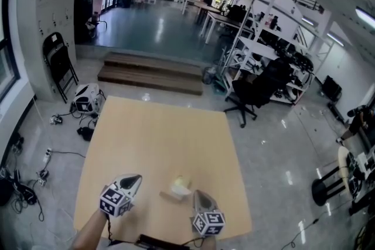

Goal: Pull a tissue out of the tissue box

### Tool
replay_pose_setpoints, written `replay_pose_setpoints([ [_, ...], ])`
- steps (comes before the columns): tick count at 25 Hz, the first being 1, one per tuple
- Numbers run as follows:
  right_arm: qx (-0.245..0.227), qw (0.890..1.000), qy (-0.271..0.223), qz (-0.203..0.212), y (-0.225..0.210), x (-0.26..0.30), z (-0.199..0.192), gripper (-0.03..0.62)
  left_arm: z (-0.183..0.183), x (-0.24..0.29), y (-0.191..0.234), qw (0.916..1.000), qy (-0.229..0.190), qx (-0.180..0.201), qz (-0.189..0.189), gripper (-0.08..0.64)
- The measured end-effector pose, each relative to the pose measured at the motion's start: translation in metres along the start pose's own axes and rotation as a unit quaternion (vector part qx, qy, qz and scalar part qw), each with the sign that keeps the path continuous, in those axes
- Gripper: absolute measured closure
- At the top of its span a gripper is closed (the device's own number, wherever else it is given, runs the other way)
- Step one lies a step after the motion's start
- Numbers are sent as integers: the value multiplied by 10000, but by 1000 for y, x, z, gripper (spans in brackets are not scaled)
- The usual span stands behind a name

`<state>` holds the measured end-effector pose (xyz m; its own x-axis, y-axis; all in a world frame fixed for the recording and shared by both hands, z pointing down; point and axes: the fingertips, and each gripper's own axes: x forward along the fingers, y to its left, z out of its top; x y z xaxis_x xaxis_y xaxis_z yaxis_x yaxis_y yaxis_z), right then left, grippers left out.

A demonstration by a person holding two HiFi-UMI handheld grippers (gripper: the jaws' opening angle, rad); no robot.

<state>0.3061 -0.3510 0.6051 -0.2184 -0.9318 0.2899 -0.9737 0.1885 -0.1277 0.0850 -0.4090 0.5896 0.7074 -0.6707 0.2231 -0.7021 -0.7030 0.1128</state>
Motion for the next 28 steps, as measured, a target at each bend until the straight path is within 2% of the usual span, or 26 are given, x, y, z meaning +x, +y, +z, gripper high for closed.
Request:
replay_pose_setpoints([
  [11, 65, 9998, 163, -110, -11, 14, -15, 581, -1, 12, 4, 10000, 55, 14, -54, 552],
  [18, 276, 9982, 514, -105, -15, 17, -55, 581, -5, 9, 3, 9999, 98, -37, -30, 552],
  [28, 748, 9906, 1132, -173, -27, 30, -121, 581, -6, 5, 6, 9999, 145, -18, 13, 552],
])
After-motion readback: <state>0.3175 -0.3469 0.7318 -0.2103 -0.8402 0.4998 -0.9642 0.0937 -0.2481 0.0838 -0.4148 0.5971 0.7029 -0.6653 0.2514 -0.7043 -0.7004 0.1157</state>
